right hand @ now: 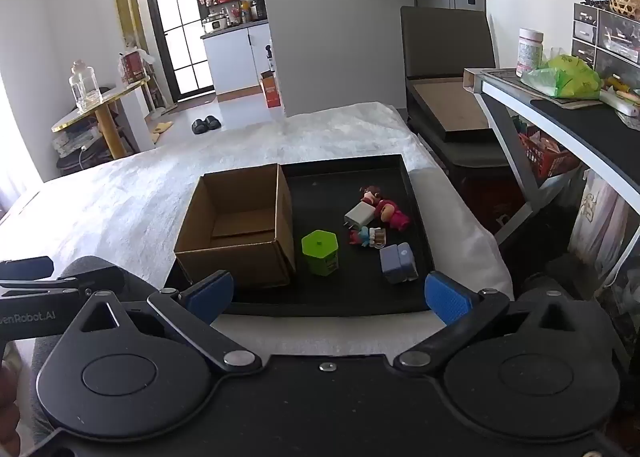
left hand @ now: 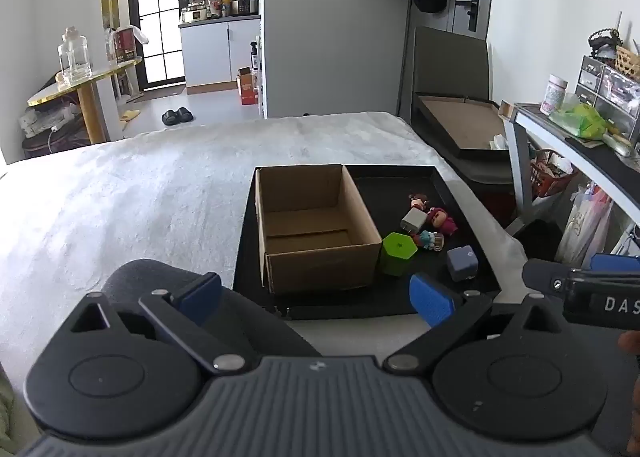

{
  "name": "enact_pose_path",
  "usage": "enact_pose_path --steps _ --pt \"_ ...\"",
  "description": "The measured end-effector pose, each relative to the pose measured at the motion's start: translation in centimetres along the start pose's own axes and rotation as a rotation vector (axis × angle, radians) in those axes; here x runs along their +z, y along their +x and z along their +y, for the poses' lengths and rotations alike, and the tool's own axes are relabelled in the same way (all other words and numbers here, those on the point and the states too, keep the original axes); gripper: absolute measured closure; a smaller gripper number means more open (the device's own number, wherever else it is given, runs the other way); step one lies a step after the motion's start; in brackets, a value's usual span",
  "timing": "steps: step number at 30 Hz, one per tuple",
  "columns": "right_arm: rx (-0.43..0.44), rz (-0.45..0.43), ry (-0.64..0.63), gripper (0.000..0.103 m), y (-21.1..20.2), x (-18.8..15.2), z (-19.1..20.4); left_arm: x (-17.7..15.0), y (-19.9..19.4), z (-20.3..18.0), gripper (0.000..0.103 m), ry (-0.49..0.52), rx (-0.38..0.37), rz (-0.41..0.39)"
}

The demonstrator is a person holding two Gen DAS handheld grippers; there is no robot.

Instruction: Organize rigid objects

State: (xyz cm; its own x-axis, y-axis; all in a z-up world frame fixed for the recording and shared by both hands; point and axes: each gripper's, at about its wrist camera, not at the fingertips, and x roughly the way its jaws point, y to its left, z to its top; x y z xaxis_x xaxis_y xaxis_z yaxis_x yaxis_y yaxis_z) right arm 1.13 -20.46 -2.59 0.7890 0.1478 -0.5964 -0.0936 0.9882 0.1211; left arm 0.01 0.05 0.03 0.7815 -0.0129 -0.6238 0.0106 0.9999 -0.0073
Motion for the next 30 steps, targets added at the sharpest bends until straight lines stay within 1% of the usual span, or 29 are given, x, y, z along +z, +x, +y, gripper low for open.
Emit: enact_pose_path --steps 2,3,8,12,17,30 --pt "-0.003 0.002 -0.003 0.000 -0.02 -0.03 0.09 0.02 0.04 -0.01 0.003 -0.007 0.000 0.000" --pt "-0.004 0.002 -0.003 0.000 -0.04 -0.05 0.13 0.04 -0.24 0.02 0.003 -0.003 -0.002 -0.013" --pt "-0.005 0.002 -0.008 0.000 0.05 0.06 0.14 0.13 -0.44 0.28 0.003 -0.017 -0.014 -0.007" --pt "-0.005 -0.002 -0.010 0.000 -0.08 0.12 0.22 0.22 -0.44 -0.19 0.003 -0.011 -0.001 -0.007" --pt "-0.003 -0.001 -0.012 0.000 -0.10 0.12 0.35 0.09 -0.11 0.36 0.003 -0.025 0.009 -0.002" --pt "-0.011 -0.003 -0.036 0.000 -0.12 0.21 0.77 0.17 -0.09 0.53 0.003 -0.027 0.013 -0.003"
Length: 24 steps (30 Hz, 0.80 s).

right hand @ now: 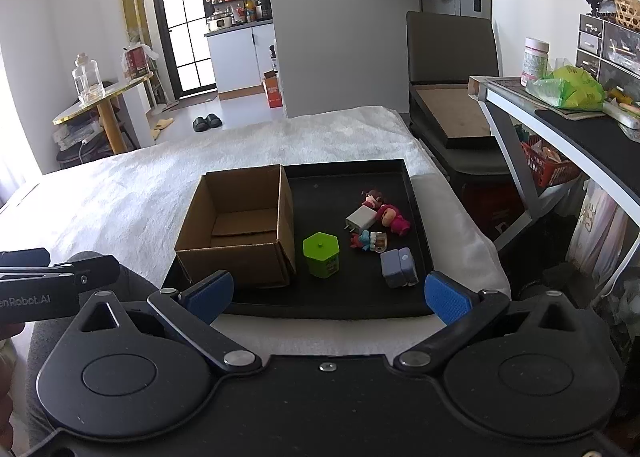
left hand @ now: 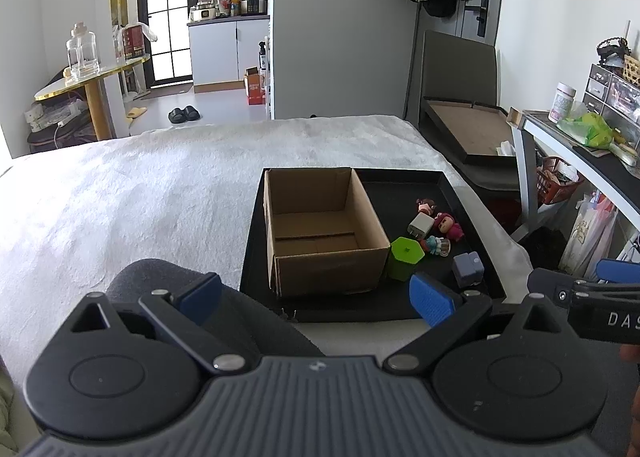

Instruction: Organize rigid objects

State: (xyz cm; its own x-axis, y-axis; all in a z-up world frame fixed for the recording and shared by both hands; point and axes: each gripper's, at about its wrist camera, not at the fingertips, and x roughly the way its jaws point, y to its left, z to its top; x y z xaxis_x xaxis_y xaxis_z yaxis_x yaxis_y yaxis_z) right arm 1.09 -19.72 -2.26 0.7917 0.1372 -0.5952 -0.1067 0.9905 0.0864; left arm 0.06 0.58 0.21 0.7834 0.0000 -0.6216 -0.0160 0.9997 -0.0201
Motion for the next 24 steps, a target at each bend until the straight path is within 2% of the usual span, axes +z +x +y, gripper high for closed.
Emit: enact_pose_path --steps 7,24 --pt "0.018 0.007 0.008 0.000 -0.05 0.05 -0.07 -0.01 -0.11 -0.05 0.003 0.010 0.002 -0.004" --pt "-0.002 0.009 -0.010 0.000 0.19 0.05 -0.13 -0.36 -0.10 -0.16 0.003 0.009 0.006 -0.001"
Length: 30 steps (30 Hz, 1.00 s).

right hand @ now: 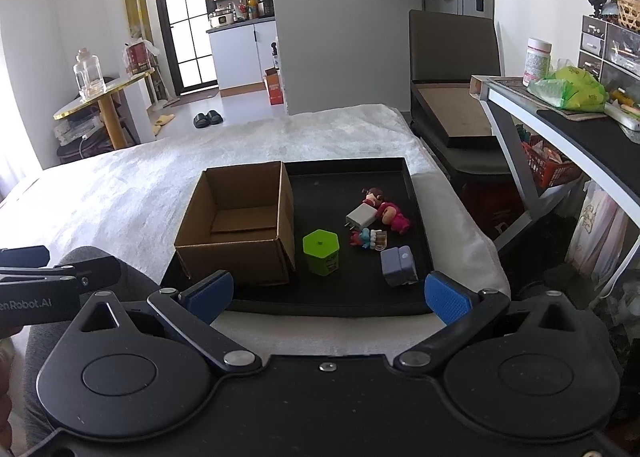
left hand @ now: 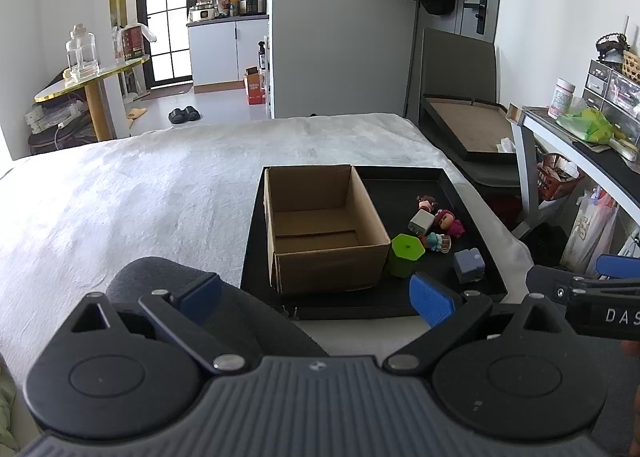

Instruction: Organize rigid objects

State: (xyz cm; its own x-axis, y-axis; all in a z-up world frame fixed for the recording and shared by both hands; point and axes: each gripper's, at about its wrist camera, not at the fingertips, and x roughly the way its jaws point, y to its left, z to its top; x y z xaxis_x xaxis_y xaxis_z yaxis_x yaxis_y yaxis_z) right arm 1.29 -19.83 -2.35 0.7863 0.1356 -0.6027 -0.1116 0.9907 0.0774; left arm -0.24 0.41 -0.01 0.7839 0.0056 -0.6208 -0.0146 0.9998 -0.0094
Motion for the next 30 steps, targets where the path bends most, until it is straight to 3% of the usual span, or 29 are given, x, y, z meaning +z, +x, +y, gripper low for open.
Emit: enact_pose_path --steps 13,30 --pt "-0.015 -0.001 -0.024 0.000 -0.17 -0.19 0.35 0.09 -0.29 0.15 0.003 0.015 0.054 -0.009" --pt "-0.027 -0.002 -0.029 0.000 -0.26 -0.19 0.22 0.05 -0.22 -0.04 0.003 0.025 0.052 0.002"
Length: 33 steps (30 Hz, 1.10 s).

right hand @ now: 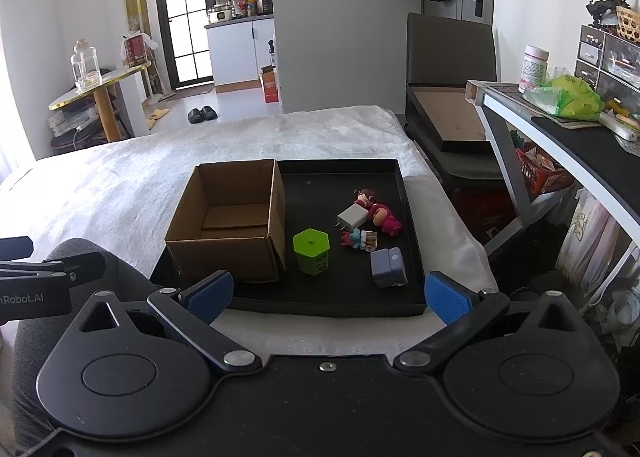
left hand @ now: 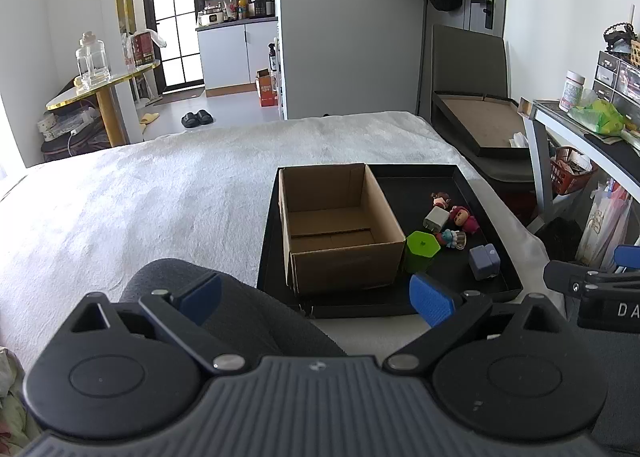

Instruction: Organize rigid objects

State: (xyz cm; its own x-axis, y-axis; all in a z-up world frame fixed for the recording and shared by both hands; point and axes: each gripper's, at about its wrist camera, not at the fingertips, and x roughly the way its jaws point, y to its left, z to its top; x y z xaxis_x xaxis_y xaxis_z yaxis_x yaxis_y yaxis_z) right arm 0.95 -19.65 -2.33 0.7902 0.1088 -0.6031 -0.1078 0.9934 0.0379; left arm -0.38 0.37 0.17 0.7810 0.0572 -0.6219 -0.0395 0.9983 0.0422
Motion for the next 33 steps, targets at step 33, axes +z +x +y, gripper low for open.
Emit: enact_pose_path --steps 33 --pt "-0.112 0.036 0.019 0.000 3.9 0.1 -1.5 1.2 5.0 -1.3 0.003 0.039 0.046 0.044"
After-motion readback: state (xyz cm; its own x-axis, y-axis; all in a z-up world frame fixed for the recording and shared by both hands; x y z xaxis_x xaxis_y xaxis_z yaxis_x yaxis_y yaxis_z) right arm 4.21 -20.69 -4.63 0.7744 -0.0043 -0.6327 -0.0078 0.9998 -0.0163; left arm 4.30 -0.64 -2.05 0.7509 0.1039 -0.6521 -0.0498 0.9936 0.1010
